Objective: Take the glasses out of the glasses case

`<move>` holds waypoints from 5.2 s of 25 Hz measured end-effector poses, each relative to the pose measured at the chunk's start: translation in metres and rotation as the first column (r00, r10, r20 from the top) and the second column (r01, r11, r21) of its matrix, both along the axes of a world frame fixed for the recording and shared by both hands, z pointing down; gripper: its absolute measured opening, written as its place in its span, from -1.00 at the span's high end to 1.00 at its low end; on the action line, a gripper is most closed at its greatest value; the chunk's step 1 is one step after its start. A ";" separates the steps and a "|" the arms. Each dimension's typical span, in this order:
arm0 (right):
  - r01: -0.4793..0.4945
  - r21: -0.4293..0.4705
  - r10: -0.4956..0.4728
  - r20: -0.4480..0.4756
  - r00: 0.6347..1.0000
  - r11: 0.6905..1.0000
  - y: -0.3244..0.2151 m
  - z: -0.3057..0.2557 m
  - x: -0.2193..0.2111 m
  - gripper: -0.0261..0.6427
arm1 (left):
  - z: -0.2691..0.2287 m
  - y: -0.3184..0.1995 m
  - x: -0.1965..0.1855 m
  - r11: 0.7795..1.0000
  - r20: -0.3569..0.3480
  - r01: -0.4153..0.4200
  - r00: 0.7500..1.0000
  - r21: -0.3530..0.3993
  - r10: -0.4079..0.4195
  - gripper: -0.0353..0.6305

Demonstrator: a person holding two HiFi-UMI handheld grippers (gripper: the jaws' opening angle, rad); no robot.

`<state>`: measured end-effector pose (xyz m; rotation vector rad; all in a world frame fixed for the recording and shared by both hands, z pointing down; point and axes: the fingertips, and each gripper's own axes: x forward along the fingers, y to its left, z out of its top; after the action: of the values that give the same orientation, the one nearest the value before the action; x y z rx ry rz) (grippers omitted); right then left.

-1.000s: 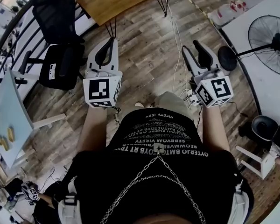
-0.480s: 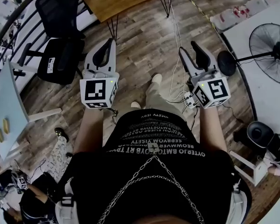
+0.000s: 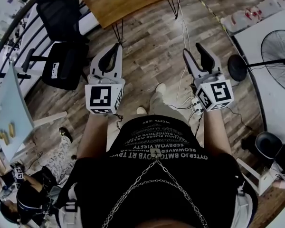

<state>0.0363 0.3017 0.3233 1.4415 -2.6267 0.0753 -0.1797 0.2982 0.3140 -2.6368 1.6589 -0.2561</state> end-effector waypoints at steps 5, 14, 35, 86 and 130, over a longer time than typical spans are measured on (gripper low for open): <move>0.007 -0.007 -0.007 0.002 1.000 1.000 -0.036 0.005 0.007 0.38 | 0.001 -0.033 0.005 1.000 0.009 0.020 1.000 -0.008 -0.020 0.82; 0.027 -0.024 -0.027 0.006 1.000 0.999 -0.090 0.015 0.015 0.38 | 0.011 -0.083 0.015 0.998 0.019 0.045 0.999 -0.034 -0.045 0.82; 0.099 -0.030 -0.097 0.058 0.994 0.995 -0.190 0.022 0.051 0.38 | 0.006 -0.178 0.058 0.993 0.070 0.111 0.992 -0.030 -0.109 0.82; 0.065 -0.045 -0.063 0.054 0.997 0.997 -0.237 0.025 0.095 0.38 | 0.010 -0.239 0.100 0.998 0.022 0.045 0.999 -0.035 -0.044 0.82; 0.086 -0.085 -0.083 0.036 0.996 0.993 -0.375 0.027 0.024 0.38 | 0.025 -0.387 0.043 0.995 0.028 -0.010 1.000 -0.098 0.013 0.82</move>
<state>0.0603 -0.0729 0.3499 1.3118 -2.6712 0.2021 -0.1366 -0.0884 0.3386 -2.6973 1.6639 -0.3821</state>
